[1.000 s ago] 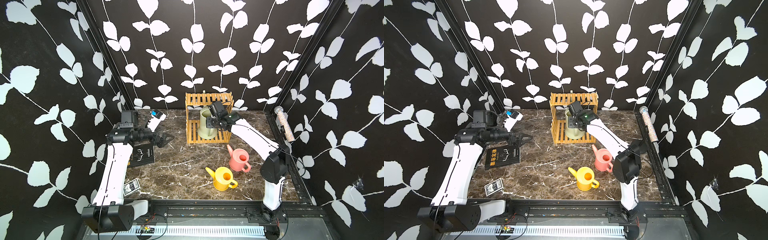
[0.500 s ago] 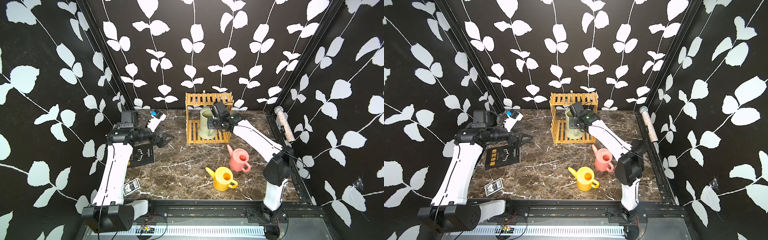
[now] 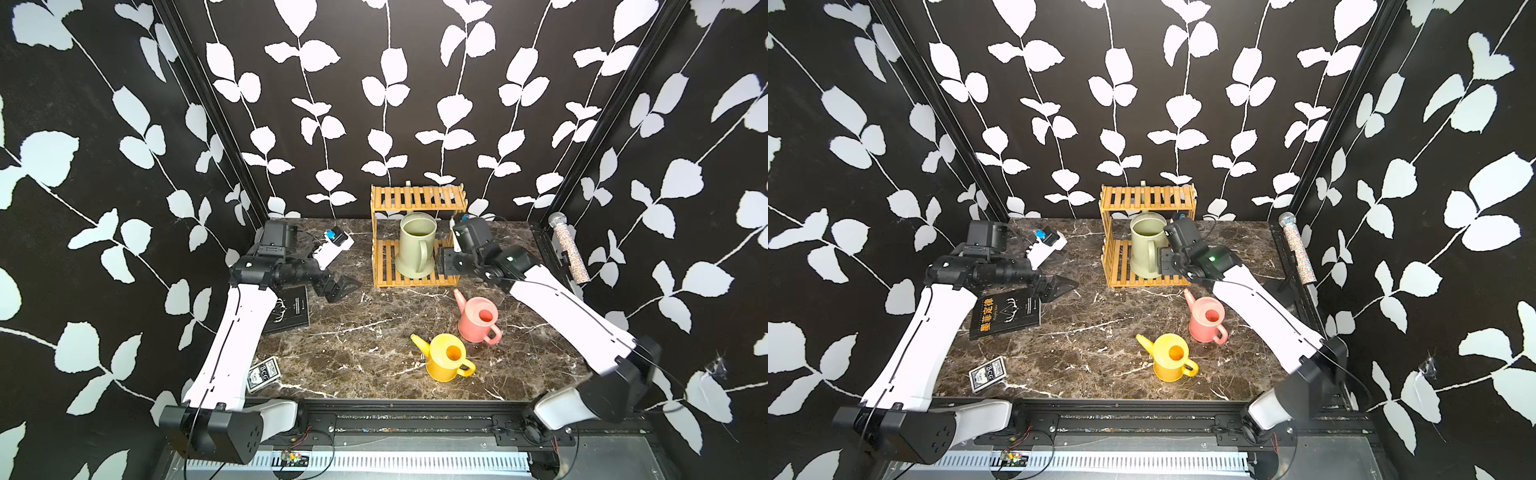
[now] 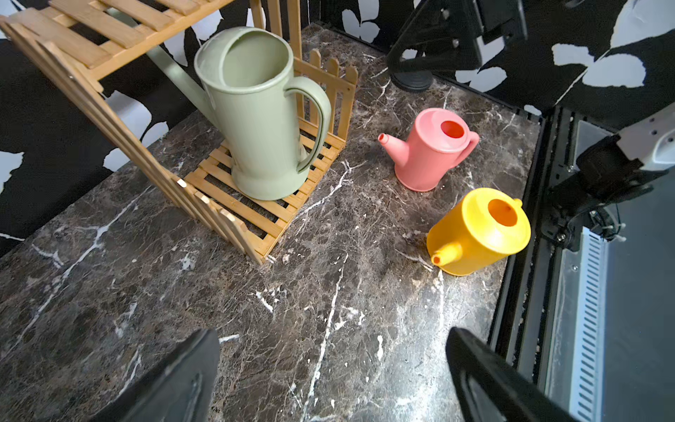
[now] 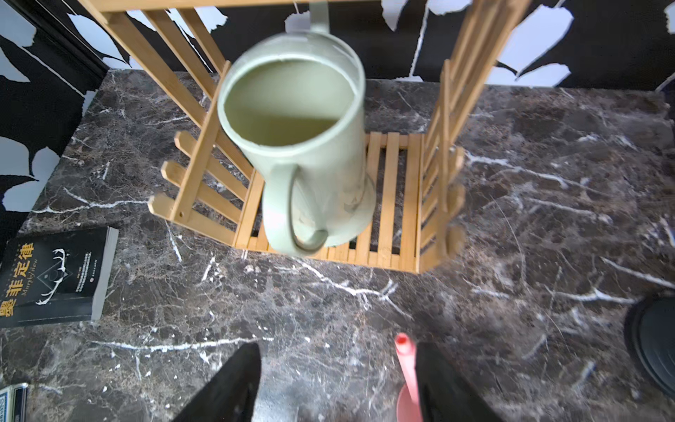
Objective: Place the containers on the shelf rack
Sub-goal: 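Pick up a container from the center of the board.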
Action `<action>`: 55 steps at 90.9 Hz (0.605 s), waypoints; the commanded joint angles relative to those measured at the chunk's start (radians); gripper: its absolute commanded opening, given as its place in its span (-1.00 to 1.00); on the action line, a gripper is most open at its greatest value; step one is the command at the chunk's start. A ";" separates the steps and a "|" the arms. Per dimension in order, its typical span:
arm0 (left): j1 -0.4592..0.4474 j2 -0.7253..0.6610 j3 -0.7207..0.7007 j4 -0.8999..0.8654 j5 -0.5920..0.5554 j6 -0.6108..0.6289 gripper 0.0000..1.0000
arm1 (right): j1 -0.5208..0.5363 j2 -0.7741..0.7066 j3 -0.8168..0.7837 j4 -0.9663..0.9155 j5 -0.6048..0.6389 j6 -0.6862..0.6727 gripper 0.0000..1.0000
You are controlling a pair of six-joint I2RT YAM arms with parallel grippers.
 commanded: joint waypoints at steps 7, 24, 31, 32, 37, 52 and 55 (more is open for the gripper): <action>-0.051 0.008 -0.051 0.005 -0.010 0.046 0.97 | -0.022 -0.093 -0.127 -0.021 -0.005 -0.051 0.52; -0.131 0.020 -0.097 0.013 -0.068 0.090 0.97 | -0.039 -0.168 -0.222 -0.072 -0.040 -0.103 0.68; -0.171 0.030 -0.121 0.031 -0.098 0.112 0.97 | -0.041 -0.187 -0.249 -0.080 -0.089 -0.153 0.87; -0.179 0.033 -0.124 0.032 -0.103 0.115 0.97 | -0.040 -0.188 -0.251 -0.081 -0.094 -0.160 0.91; -0.214 0.044 -0.133 0.043 -0.131 0.129 0.97 | -0.039 -0.189 -0.261 -0.101 -0.119 -0.194 0.95; -0.267 0.078 -0.159 0.080 -0.131 0.098 0.97 | -0.032 -0.209 -0.308 -0.146 -0.208 -0.362 0.97; -0.270 0.080 -0.171 0.090 -0.124 0.084 0.97 | -0.030 -0.218 -0.319 -0.146 -0.217 -0.402 0.97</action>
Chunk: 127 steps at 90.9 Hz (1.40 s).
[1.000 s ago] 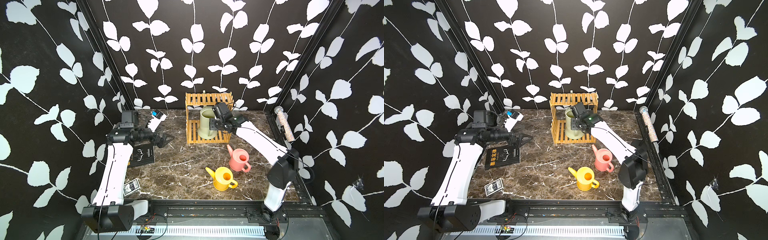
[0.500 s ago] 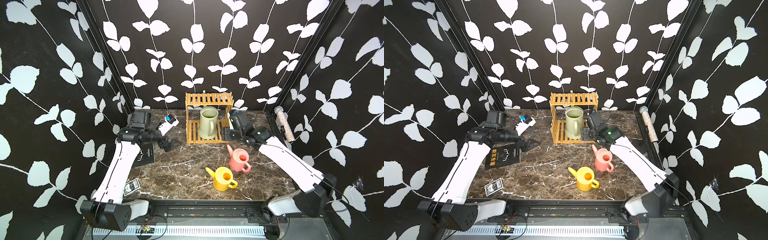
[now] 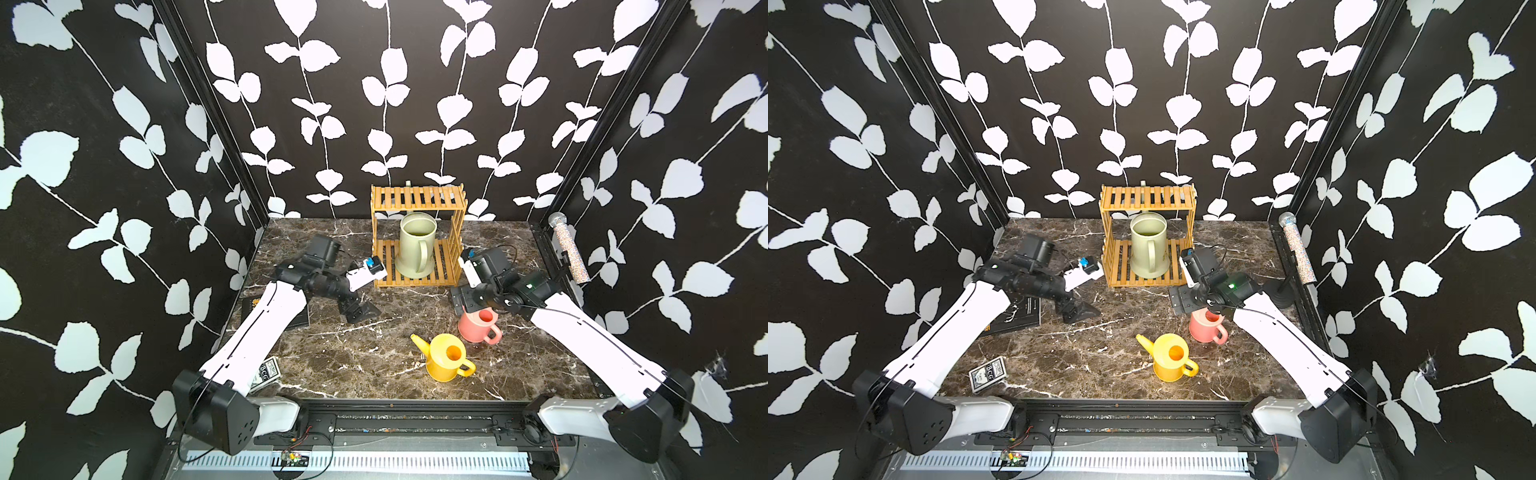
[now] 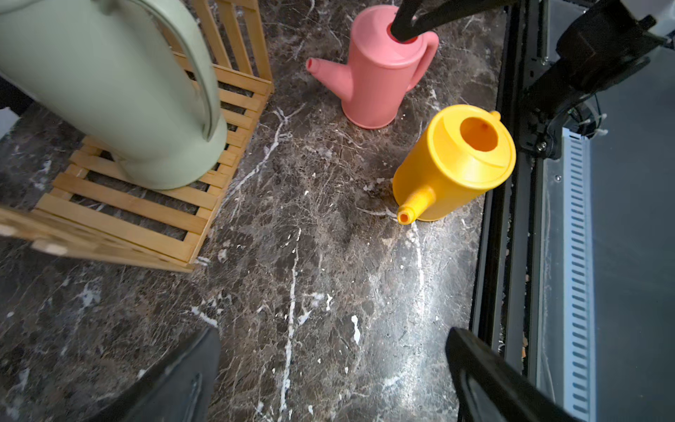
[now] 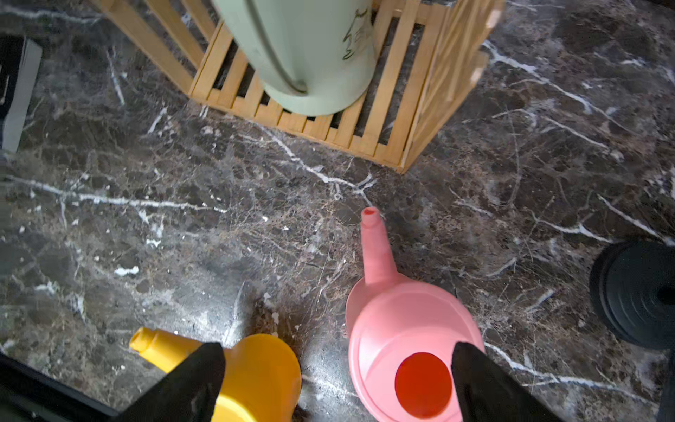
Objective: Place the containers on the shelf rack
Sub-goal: 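Pick up a container from the center of the board.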
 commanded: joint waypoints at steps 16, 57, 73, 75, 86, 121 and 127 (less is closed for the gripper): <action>-0.017 -0.029 -0.117 0.113 -0.034 -0.165 0.97 | 0.032 -0.031 -0.021 -0.039 -0.187 -0.271 0.97; 0.146 -0.155 -0.241 0.205 -0.081 -0.295 0.97 | 0.240 0.318 0.195 -0.095 -0.260 -0.380 0.83; 0.178 -0.165 -0.263 0.229 -0.052 -0.302 0.97 | 0.265 0.434 0.254 -0.163 -0.312 -0.411 0.73; 0.181 -0.165 -0.260 0.227 -0.049 -0.302 0.97 | 0.267 0.449 0.265 -0.179 -0.316 -0.414 0.71; 0.192 -0.167 -0.256 0.225 -0.046 -0.305 0.97 | 0.270 0.505 0.304 -0.238 -0.350 -0.428 0.54; 0.207 -0.162 -0.255 0.228 -0.032 -0.306 0.97 | 0.270 0.604 0.341 -0.280 -0.353 -0.371 -0.12; 0.209 -0.163 -0.250 0.223 -0.034 -0.305 0.97 | 0.270 0.615 0.354 -0.282 -0.357 -0.368 -0.21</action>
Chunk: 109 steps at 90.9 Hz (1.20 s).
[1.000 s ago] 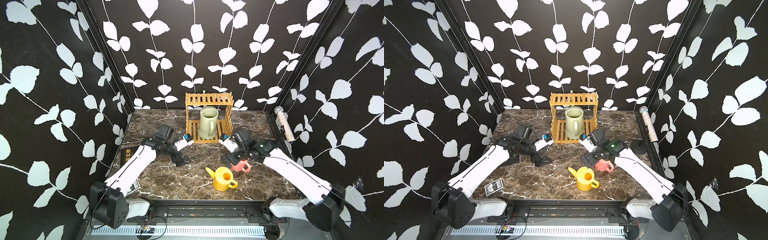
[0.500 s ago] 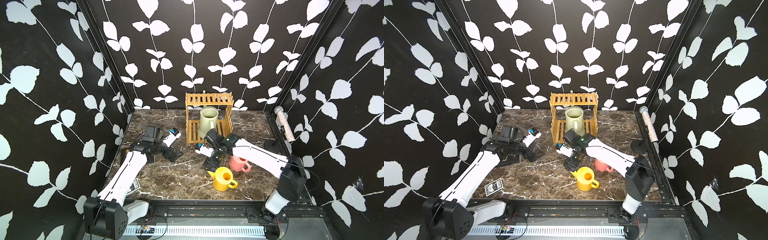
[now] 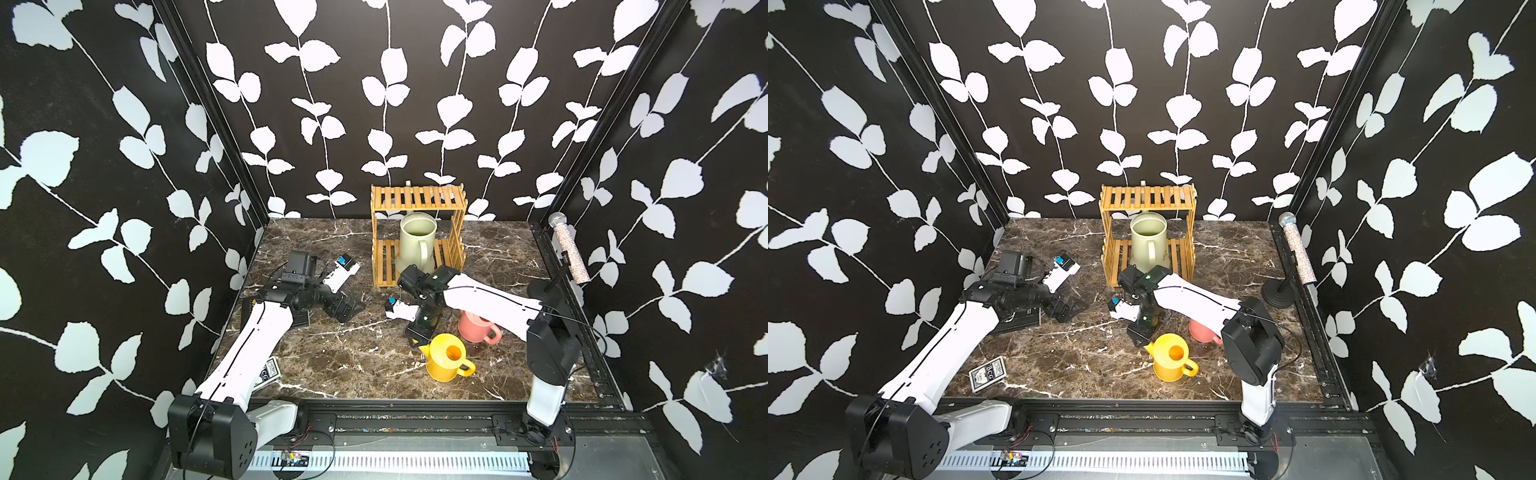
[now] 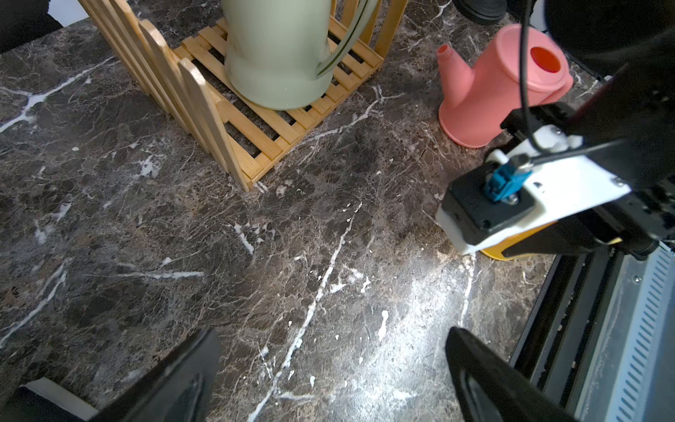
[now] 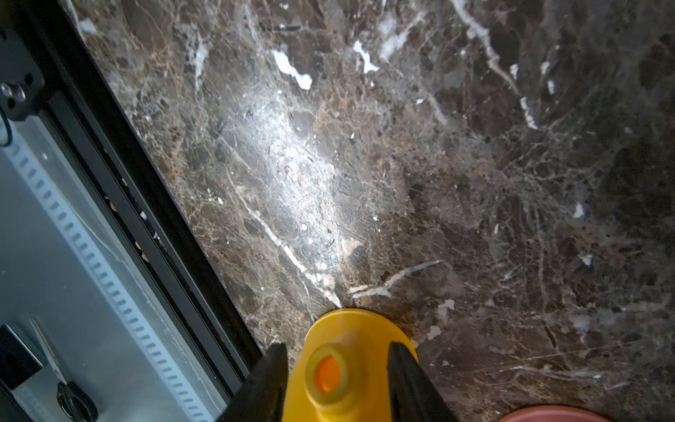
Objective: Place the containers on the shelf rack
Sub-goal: 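Pick up a container from the center of the board.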
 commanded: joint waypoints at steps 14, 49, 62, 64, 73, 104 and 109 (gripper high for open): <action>0.007 -0.019 -0.013 0.016 0.025 -0.007 0.97 | 0.004 0.049 0.061 -0.047 0.011 0.031 -0.44; 0.010 -0.022 -0.008 0.011 0.024 0.001 0.97 | -0.066 0.049 0.115 -0.030 0.065 0.176 -0.76; 0.010 -0.024 -0.003 0.004 0.021 0.004 0.97 | -0.101 0.041 0.127 0.001 0.062 0.305 -0.76; 0.010 -0.023 -0.001 0.004 0.019 0.005 0.97 | -0.105 0.037 0.125 0.017 0.061 0.332 -0.76; 0.010 -0.023 -0.004 0.009 0.019 0.007 0.97 | -0.114 0.024 0.103 0.092 0.061 0.472 -0.77; -0.035 -0.009 0.067 -0.066 0.023 0.053 0.93 | -0.183 0.025 0.031 0.261 0.076 0.851 -0.76; -0.089 0.000 0.090 -0.108 -0.022 0.121 0.92 | -0.203 0.007 0.000 0.313 0.084 0.944 -0.76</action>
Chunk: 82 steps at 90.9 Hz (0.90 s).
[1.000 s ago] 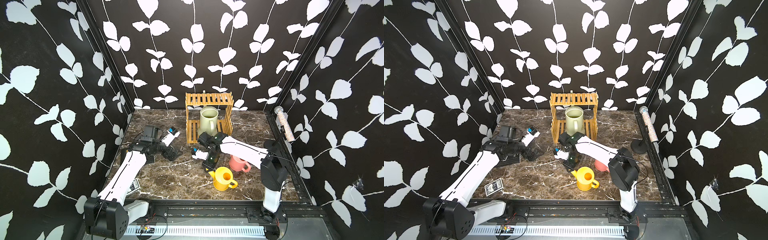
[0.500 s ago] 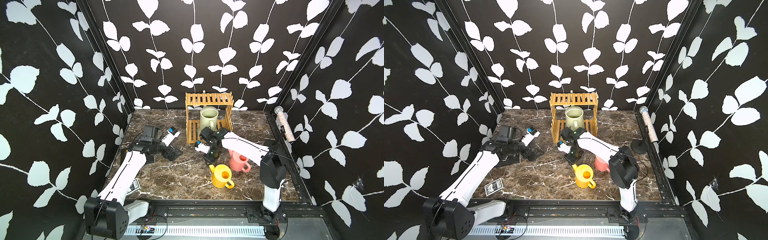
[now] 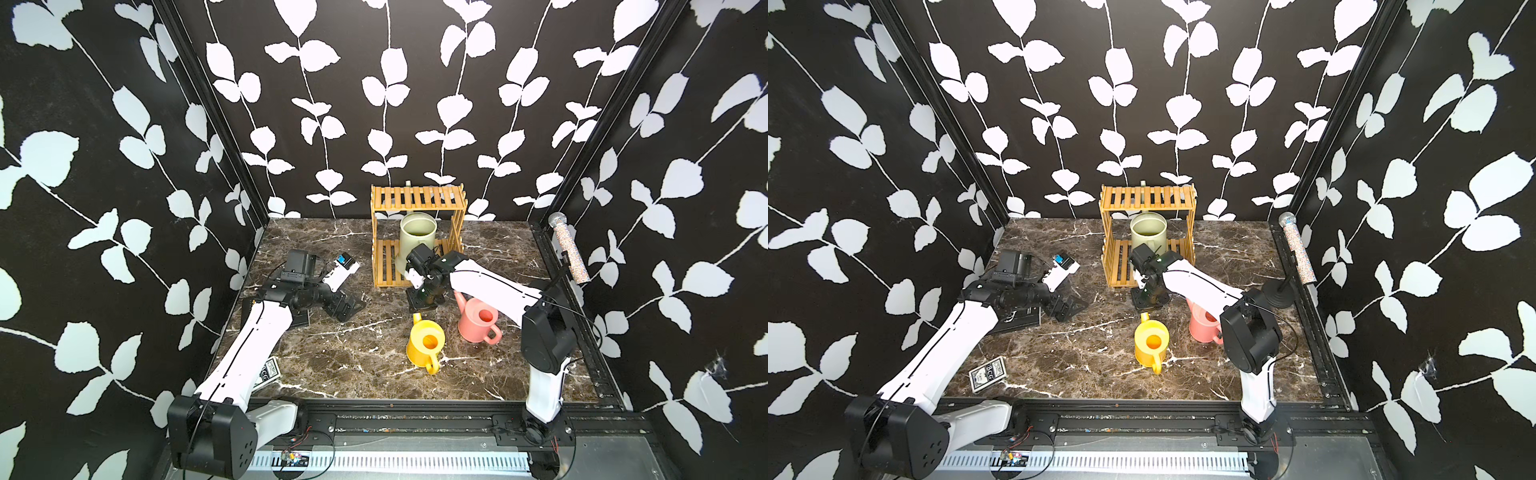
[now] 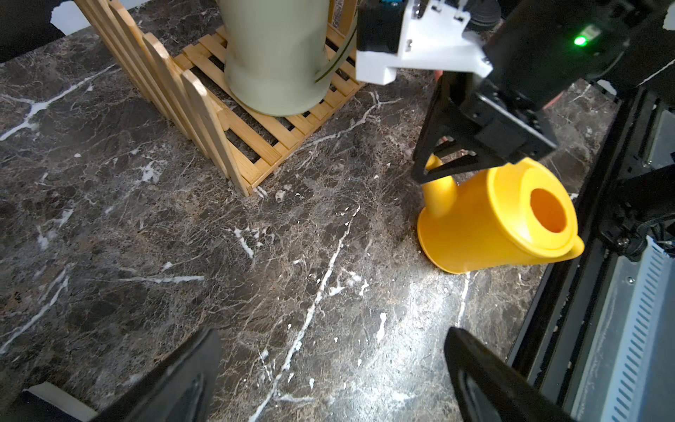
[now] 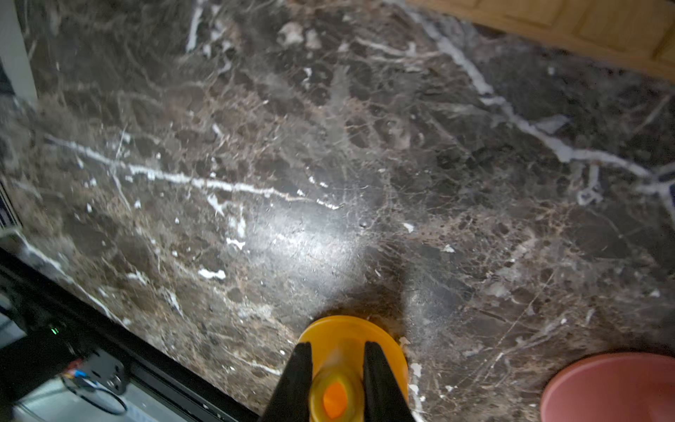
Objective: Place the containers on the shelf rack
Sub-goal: 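Pick up a container from the center of the board.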
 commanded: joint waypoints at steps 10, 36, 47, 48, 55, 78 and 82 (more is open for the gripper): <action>-0.161 0.023 0.093 -0.109 -0.131 0.158 0.93 | -0.075 -0.085 -0.155 0.233 0.023 0.419 -0.75; -0.325 0.049 0.152 -0.122 -0.173 -0.067 0.86 | -0.094 -0.160 -0.321 0.429 0.056 0.668 -0.75; -0.349 0.033 0.135 -0.144 -0.152 -0.094 0.84 | -0.086 -0.195 -0.321 0.414 0.101 0.675 -0.75; -0.351 0.031 0.131 -0.144 -0.152 -0.093 0.84 | -0.086 -0.198 -0.320 0.413 0.105 0.675 -0.75; -0.366 0.019 0.090 -0.132 -0.158 -0.090 0.80 | -0.075 -0.220 -0.335 0.422 0.133 0.696 -0.74; -0.468 -0.006 -0.051 -0.056 -0.215 -0.069 0.78 | -0.017 -0.278 -0.399 0.469 0.236 0.800 -0.63; -0.470 -0.003 -0.066 -0.045 -0.229 -0.072 0.79 | -0.010 -0.283 -0.395 0.466 0.249 0.809 -0.61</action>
